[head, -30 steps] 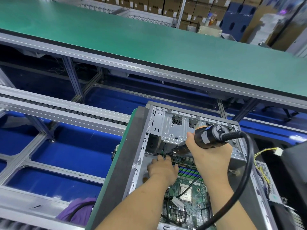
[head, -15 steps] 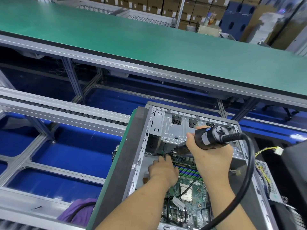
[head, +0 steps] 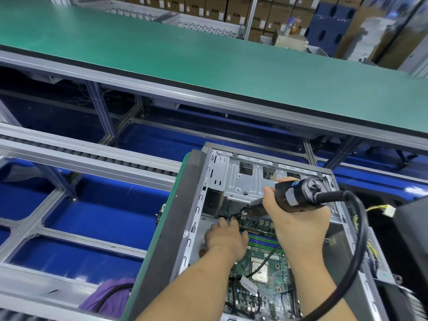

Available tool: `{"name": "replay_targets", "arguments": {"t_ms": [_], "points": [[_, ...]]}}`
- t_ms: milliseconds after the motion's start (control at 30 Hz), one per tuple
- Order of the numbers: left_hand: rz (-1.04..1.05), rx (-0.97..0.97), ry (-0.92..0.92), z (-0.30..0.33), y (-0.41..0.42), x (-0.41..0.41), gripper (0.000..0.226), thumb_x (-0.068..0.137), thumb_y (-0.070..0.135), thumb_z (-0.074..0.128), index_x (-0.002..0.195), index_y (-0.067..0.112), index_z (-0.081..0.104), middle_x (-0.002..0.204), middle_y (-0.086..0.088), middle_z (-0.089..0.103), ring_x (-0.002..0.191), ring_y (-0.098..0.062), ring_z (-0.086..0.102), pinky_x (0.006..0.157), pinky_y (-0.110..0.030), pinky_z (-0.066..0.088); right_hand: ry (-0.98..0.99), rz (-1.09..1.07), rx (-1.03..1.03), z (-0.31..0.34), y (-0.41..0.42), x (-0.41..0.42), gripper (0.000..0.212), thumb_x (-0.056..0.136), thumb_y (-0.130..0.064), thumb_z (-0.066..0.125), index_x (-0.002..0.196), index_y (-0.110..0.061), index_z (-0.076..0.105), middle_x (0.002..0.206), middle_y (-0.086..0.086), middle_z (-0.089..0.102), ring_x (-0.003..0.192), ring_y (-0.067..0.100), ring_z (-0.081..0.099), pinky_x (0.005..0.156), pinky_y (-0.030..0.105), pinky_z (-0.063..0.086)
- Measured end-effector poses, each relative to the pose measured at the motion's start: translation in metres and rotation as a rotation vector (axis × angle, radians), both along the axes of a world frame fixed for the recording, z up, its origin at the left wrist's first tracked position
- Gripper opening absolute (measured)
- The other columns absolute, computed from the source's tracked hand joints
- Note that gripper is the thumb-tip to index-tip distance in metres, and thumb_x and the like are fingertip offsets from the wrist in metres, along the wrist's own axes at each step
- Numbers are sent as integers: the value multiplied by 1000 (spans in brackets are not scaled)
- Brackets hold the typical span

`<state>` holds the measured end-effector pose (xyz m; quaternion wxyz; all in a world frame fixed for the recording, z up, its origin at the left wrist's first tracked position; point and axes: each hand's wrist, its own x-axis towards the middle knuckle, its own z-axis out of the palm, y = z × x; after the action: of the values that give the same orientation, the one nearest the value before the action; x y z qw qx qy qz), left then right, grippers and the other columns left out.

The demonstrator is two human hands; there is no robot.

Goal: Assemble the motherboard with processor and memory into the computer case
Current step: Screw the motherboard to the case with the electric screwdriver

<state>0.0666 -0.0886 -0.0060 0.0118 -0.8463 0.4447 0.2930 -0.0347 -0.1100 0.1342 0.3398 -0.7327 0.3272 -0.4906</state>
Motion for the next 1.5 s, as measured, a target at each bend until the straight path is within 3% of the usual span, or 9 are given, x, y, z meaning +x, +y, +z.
{"name": "replay_targets", "arguments": {"t_ms": [67, 100, 233, 400, 567, 867, 1167, 1333, 1500], "points": [[0, 5, -3, 0, -1, 1, 59, 101, 55, 24, 150, 22, 23, 151, -13, 26, 132, -35, 35, 94, -47, 43, -72, -20, 15, -2, -2, 2, 10, 77, -26, 78, 74, -29, 69, 65, -24, 67, 63, -10, 64, 62, 1, 44], [-1, 7, -2, 0, -1, 0, 59, 101, 55, 24, 150, 22, 23, 150, -13, 27, 132, -35, 35, 94, -47, 43, -97, -32, 28, -3, -2, 2, 13, 76, -28, 78, 69, -24, 68, 64, -21, 68, 61, -9, 64, 61, 2, 44], [-6, 19, -9, 2, 0, -1, 61, 101, 55, 25, 151, 20, 22, 150, -13, 28, 132, -34, 36, 94, -46, 43, -79, -75, 50, -6, -6, -2, 18, 75, -46, 76, 79, -30, 69, 73, -20, 71, 71, -3, 69, 67, 6, 48], [-17, -6, -64, 5, -1, -3, 61, 102, 51, 26, 149, 12, 27, 144, -12, 37, 128, -31, 41, 89, -43, 44, -76, -124, 49, -12, -7, -3, 11, 75, -49, 76, 85, -50, 70, 75, -23, 72, 71, -3, 70, 67, 8, 51], [-27, 10, -75, 4, -2, -4, 59, 102, 50, 25, 137, 6, 44, 135, -11, 41, 120, -29, 45, 84, -41, 43, -79, -110, 53, -12, -6, -3, 9, 76, -48, 75, 83, -49, 69, 74, -21, 72, 70, 0, 70, 67, 6, 50], [-19, -6, -76, 3, -3, -4, 57, 102, 48, 27, 136, 6, 45, 135, -11, 41, 119, -29, 46, 84, -41, 43, -121, -128, 99, -12, -4, -1, 14, 74, -47, 76, 82, -37, 72, 73, -18, 73, 71, -2, 70, 68, 6, 49], [49, -45, -21, 2, -4, -3, 42, 100, 28, 42, 137, 8, 44, 137, -10, 42, 123, -29, 45, 90, -41, 45, -135, -118, 103, -5, -1, -3, 9, 73, -44, 77, 79, -41, 71, 73, -21, 72, 69, -3, 69, 67, 5, 49], [198, -288, 74, -1, -3, 0, 33, 100, 29, 52, 128, 12, 50, 129, -6, 51, 113, -26, 55, 81, -37, 47, -154, -146, 109, -6, 1, -7, 13, 74, -32, 79, 83, -30, 70, 72, -25, 71, 70, -9, 68, 68, 2, 46], [409, -539, 288, 0, -1, 4, 44, 99, 19, 54, 143, 17, 45, 126, -5, 58, 105, -22, 59, 85, -33, 51, -178, -144, 107, -2, 2, -17, 23, 76, -16, 88, 70, -30, 71, 68, -22, 71, 68, -7, 68, 68, 3, 46]]}}
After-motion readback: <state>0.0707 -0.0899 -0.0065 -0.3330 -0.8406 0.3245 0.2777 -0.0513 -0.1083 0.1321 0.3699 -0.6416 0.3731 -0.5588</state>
